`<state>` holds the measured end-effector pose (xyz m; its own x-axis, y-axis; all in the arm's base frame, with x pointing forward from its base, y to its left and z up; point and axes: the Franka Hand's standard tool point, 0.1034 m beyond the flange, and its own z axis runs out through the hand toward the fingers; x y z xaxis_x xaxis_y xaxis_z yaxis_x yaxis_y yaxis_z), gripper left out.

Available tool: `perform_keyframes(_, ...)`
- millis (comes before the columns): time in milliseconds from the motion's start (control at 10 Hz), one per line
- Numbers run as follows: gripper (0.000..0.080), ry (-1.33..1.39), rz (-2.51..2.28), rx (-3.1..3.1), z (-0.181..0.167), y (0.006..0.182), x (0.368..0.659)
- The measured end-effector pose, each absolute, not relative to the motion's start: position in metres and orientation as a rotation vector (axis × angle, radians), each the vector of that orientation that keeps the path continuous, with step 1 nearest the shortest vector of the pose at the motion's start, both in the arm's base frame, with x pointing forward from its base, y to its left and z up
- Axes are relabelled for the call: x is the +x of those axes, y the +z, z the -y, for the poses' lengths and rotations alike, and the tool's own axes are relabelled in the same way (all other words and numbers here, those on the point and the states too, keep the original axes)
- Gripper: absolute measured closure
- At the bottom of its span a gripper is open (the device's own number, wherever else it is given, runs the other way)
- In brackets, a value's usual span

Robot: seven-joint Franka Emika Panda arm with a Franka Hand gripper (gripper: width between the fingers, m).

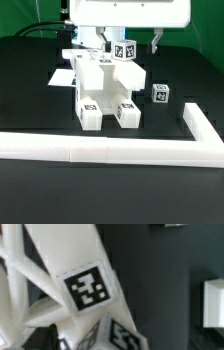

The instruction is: Assemble chair

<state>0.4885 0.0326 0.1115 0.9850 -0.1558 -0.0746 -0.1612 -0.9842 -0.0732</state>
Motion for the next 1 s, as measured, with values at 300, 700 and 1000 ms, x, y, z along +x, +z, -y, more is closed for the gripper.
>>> perform_keyframes(300, 0.015, 0.134, -0.209, -3.051, -0.0324, 0.1114, 0.4927)
perform_keyframes(700, 0.015, 0.088, 0.205, -3.072, -0.0292, 0.1125, 0.4976)
perform_keyframes(1000, 0.015, 0.07, 0.578, -3.032, -0.0265, 0.1121, 0.4991)
